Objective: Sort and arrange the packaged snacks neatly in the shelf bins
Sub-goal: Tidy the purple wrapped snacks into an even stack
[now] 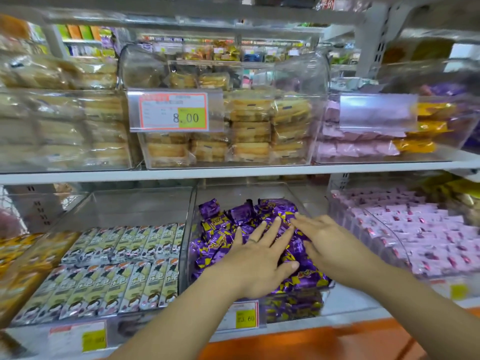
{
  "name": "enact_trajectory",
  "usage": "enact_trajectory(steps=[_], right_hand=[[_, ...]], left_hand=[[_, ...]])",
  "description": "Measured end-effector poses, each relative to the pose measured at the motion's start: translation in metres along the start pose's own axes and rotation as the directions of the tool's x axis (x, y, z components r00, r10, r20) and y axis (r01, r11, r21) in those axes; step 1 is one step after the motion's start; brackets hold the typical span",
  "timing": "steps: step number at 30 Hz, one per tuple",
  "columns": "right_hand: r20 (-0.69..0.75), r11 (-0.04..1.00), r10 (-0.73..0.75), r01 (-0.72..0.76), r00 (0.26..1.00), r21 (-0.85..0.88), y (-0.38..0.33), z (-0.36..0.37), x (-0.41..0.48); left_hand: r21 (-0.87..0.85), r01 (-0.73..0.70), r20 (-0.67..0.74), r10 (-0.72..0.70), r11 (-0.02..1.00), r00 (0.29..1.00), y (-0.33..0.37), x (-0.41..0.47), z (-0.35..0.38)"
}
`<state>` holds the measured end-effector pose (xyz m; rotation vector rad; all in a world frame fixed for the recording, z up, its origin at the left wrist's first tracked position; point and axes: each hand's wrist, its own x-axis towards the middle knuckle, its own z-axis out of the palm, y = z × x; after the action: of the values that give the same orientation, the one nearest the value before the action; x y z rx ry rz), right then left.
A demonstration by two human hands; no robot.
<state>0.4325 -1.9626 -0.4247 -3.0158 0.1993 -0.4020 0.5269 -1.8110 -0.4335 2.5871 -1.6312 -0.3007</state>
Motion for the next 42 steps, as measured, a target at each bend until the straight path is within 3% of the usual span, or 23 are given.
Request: enact_trajectory(steps=[5, 8, 10, 13, 17, 21, 27, 31, 36, 42], right_hand=[[-0.030, 0.998, 0.034, -0.032, 0.999, 0.059, -0.004, -0.016, -0.001], [-0.122, 0.999, -0.033, 0.036, 0.992, 0.028, -0.018, -0.023, 0.010], [-0.108, 0.995, -0.086, 0.091, 0.990, 0.039, -0.034, -0.022, 0.026], [-0.002, 0.988, -0.130, 0.130, 0.991, 0.079, -0.056, -0.009, 0.060], [0.221, 0.982, -0.170, 0.146, 0.961, 0.120, -0.073, 0.018, 0.115], [0.467, 0.984, -0.160, 0.181, 0.869, 0.001, -0.082, 0.039, 0.155], [0.657, 0.997, -0.009, 0.060, 0.754, -0.055, -0.074, 0.062, 0.180], [0.609, 0.997, 0.010, 0.043, 0.793, -0.072, -0.075, 0.070, 0.175], [0.505, 0.996, -0.021, -0.024, 0.863, 0.081, -0.085, 0.063, 0.168], [0.246, 0.961, -0.117, 0.047, 0.962, 0.272, -0.086, 0.036, 0.157]], left_hand=[[-0.043, -0.024, -0.186, 0.015, 0.999, 0.982, -0.010, -0.012, -0.011], [-0.099, -0.008, -0.378, -0.030, 0.995, 0.925, -0.035, -0.025, -0.022], [-0.139, 0.019, -0.492, -0.086, 0.990, 0.866, -0.058, -0.034, -0.029], [-0.247, 0.101, -0.584, -0.231, 0.964, 0.778, -0.095, -0.044, -0.029], [-0.424, 0.125, -0.595, -0.380, 0.897, 0.708, -0.127, -0.047, -0.018], [-0.477, 0.108, -0.571, -0.400, 0.873, 0.717, -0.145, -0.042, -0.011], [-0.474, 0.064, -0.555, -0.354, 0.878, 0.753, -0.154, -0.037, -0.003], [-0.465, 0.049, -0.563, -0.337, 0.884, 0.755, -0.153, -0.035, -0.002], [-0.463, 0.012, -0.586, -0.317, 0.886, 0.745, -0.154, -0.036, 0.003], [-0.474, 0.010, -0.598, -0.330, 0.880, 0.731, -0.150, -0.038, 0.002]])
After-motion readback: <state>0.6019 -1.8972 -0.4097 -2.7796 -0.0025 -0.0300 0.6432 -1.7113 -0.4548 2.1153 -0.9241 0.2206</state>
